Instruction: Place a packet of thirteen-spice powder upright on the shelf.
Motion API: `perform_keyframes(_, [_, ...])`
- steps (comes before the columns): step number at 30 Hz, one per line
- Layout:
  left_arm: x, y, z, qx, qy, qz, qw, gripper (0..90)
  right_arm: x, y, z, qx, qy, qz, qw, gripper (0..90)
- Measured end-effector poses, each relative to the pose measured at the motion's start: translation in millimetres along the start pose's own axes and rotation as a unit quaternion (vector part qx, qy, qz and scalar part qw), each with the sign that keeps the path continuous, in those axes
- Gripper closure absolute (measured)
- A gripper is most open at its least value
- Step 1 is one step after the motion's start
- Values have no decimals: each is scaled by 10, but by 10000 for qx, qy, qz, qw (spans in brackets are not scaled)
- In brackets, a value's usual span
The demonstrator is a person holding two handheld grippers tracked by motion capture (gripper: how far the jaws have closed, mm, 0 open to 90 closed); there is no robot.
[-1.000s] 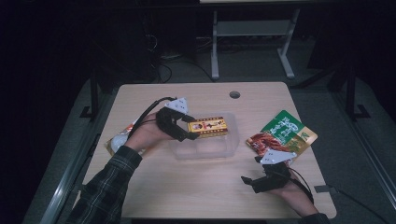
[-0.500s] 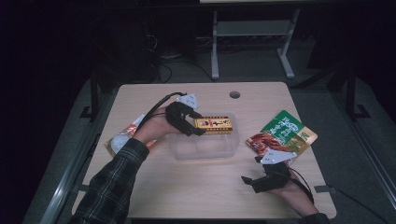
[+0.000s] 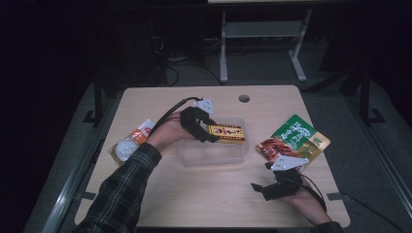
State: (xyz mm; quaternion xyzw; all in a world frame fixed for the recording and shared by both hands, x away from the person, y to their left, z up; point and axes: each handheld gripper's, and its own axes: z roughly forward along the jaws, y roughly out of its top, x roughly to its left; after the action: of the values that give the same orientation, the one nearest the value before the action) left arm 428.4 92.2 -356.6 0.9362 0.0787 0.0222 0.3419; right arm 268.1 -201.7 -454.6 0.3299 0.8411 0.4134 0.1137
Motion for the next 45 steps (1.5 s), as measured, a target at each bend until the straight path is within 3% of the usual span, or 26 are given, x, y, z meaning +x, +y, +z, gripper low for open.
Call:
perform_keyframes(12, [30, 46, 40, -146, -33, 0, 9999, 319, -3, 0, 0, -11, 4, 19, 10000, 83])
perform_keyframes(20, [43, 104, 51, -454, -15, -53, 9990, 319, -6, 2, 0, -29, 4, 29, 10000, 84])
perform_keyframes(33, [55, 300, 100, -705, -28, 37, 9975, 319, -1, 7, 1, -34, 29, 33, 10000, 84])
perform_keyframes(36, [63, 324, 124, -821, -59, -18, 9966, 318, 2, 9, 0, -27, 29, 37, 10000, 84])
perform_keyframes(45, [65, 471, 220, -866, -99, 58, 9962, 318, 2, 12, -3, -45, 44, 33, 10000, 84])
